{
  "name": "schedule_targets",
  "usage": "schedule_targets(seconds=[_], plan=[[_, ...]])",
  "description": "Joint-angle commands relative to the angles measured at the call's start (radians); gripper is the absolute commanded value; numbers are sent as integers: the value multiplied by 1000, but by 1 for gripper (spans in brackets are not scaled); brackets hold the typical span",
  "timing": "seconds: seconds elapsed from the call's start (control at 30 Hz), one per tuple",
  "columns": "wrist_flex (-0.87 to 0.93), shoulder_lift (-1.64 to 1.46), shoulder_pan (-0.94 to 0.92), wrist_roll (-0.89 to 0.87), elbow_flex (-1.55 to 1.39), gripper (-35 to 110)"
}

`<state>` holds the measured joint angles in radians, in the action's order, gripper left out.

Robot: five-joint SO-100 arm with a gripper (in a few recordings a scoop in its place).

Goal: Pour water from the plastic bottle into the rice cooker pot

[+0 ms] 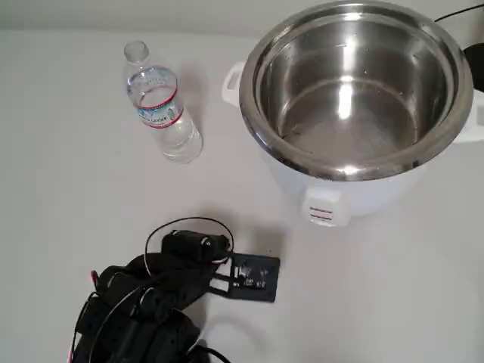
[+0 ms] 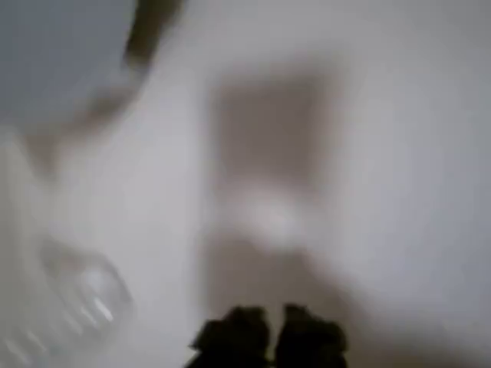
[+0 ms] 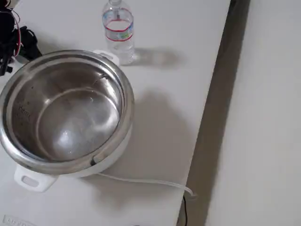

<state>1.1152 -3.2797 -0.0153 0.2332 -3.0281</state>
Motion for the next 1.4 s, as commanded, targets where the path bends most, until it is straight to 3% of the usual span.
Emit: schedule_targets(seconds=[0.0, 0.17, 0.33, 0.6, 0.8, 0.9, 1.37], plan=[[-32, -11, 167, 502, -5, 12], [-238, -12, 268, 879, -66, 14], [-515, 32, 272, 1104, -80, 35], [-1574, 973, 264, 1262, -41, 48], [-2338, 1795, 212, 1296, 256, 54], [-2597, 2068, 196, 1322, 393, 54], [-2324, 1911, 229, 1207, 572, 54]])
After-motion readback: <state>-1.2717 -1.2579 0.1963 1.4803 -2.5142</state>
